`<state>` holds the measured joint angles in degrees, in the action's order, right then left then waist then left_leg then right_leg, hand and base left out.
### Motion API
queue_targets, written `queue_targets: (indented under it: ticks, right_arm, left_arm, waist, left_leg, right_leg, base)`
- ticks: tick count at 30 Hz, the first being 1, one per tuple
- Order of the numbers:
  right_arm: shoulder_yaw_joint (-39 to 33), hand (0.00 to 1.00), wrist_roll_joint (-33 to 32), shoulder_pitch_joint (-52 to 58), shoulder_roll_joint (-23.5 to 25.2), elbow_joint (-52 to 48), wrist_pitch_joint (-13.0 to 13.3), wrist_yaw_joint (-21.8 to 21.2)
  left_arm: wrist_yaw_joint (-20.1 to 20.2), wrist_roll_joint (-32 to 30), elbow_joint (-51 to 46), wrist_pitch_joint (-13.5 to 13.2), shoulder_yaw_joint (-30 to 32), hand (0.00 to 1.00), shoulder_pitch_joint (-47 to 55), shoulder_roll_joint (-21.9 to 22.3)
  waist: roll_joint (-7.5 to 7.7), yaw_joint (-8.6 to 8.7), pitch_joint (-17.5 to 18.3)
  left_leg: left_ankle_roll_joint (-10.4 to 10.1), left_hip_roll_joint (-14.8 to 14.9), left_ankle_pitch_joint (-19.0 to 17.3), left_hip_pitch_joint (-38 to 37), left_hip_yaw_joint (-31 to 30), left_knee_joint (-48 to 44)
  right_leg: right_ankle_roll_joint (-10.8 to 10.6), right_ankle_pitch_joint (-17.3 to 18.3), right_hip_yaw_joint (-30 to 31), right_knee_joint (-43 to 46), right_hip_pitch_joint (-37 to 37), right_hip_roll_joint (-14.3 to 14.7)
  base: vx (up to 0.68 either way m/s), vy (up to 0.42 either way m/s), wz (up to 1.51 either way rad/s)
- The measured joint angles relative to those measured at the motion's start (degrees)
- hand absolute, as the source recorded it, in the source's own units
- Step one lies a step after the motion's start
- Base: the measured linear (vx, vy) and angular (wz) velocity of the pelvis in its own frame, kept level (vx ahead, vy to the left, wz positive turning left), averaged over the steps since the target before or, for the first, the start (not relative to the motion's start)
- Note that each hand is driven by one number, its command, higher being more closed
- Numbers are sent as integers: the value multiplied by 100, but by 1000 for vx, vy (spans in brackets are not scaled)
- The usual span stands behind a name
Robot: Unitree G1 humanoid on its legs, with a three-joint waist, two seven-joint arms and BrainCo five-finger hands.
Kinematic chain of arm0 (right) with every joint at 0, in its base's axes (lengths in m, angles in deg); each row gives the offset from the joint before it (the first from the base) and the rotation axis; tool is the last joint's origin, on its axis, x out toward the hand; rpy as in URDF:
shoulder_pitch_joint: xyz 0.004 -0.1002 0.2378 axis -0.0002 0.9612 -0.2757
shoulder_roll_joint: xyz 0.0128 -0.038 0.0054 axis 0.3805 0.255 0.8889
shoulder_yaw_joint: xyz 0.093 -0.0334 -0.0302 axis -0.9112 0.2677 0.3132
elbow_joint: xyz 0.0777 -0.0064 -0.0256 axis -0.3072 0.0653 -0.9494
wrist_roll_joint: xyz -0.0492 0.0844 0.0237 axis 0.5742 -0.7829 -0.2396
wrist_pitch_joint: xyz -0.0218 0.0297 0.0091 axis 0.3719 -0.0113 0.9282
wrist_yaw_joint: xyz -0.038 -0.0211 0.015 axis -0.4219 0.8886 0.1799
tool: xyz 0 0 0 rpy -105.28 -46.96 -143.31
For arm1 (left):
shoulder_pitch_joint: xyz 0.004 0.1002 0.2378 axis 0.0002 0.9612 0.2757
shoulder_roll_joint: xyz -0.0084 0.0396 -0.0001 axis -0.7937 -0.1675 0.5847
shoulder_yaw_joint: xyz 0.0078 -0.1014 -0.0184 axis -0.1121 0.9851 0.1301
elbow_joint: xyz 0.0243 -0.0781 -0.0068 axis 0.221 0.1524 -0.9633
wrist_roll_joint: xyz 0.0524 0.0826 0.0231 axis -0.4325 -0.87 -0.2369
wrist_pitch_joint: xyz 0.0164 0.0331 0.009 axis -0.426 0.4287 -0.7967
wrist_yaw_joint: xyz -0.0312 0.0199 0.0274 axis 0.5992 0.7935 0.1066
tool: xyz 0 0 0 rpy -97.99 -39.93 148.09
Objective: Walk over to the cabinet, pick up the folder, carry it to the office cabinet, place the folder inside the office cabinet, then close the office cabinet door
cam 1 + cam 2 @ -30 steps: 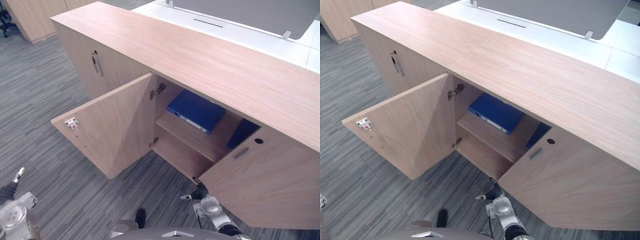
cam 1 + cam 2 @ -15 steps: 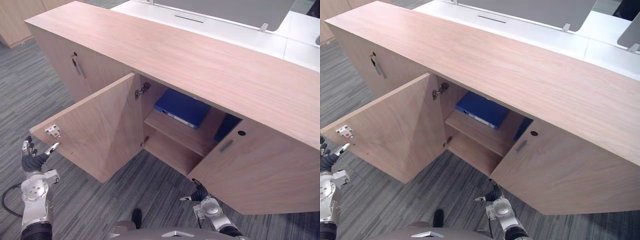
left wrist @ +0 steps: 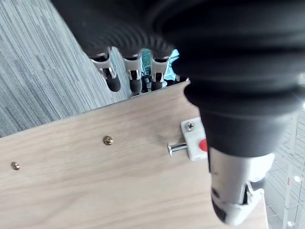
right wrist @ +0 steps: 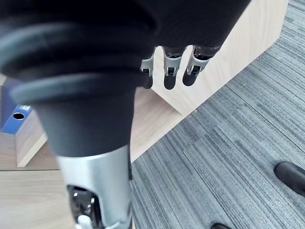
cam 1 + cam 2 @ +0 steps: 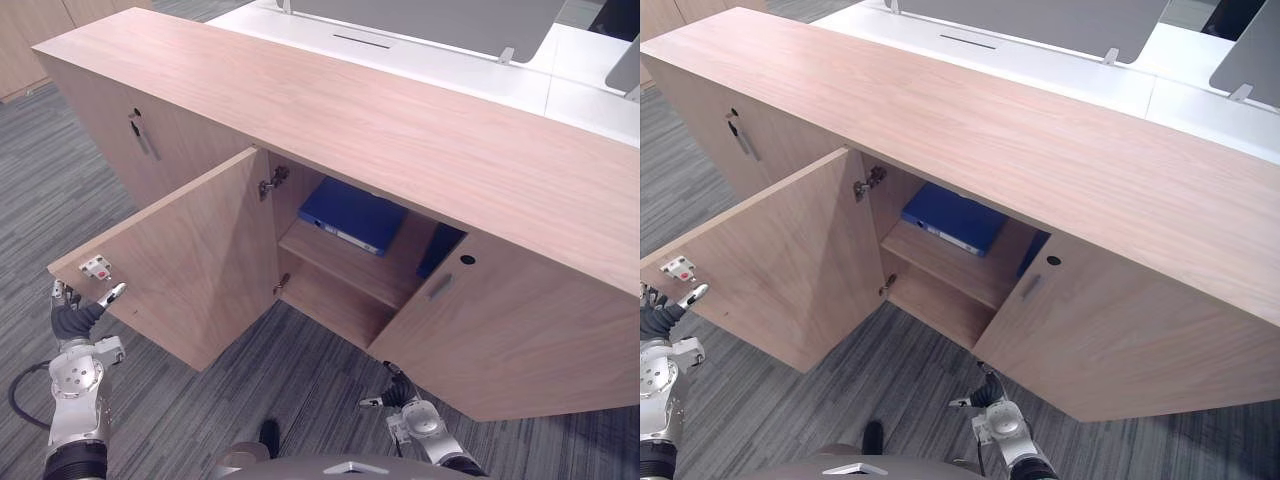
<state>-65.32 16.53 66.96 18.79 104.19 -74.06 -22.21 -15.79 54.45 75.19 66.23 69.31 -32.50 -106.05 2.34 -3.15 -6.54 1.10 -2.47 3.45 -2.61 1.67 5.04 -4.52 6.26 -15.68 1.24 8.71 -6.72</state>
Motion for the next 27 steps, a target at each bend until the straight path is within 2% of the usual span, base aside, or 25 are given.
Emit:
queue_targets:
  ticks: [6,12,16,20,25,27]
  right_arm:
    - [-127,0,6,99,110,-3,-4,-3]
    - [-162,0,7,241,211,-125,-23,-4]
    - [-188,0,8,383,204,-217,-107,1]
    - [-219,0,9,459,217,-218,-122,1]
    - [-219,0,9,532,208,-217,-126,8]
    - [-218,0,9,524,207,-217,-126,8]
  left_arm:
    - [71,13,-795,19,-487,0,902,506]
    - [659,8,-845,127,-1419,0,1369,815]
    - [1060,-67,-907,130,-2186,0,1563,1067]
    - [1274,-117,-845,187,-2598,0,1552,1214]
    - [1308,-251,-719,227,-2955,0,1419,1244]
    - [1302,-381,-567,235,-3086,0,1252,1241]
  waist:
    - [0,-38,2]
    - [-47,-17,16]
    - [-170,112,56]
    - [-305,154,124]
    - [-355,362,166]
    - [-387,386,183]
  left_leg:
    - [23,-31,24,-15,0,-1]
    - [25,-17,60,-16,94,0]
    - [18,-4,55,-15,205,0]
    - [-5,57,75,-10,341,0]
    - [-23,176,75,-23,636,0]
    - [-39,219,65,-17,794,0]
  right_leg:
    - [-8,-22,0,5,3,-29]
    - [-22,-78,117,15,-55,-32]
    - [6,-110,282,0,-127,-33]
    - [0,-173,477,-1,-222,18]
    - [8,-230,829,-9,-352,113]
    - [12,-290,1005,-18,-442,161]
  base:
    - [-14,-1,0]
    - [-63,4,-8]
    - [-62,21,-17]
    - [-63,9,-19]
    - [-35,-10,-33]
    - [-28,0,-47]
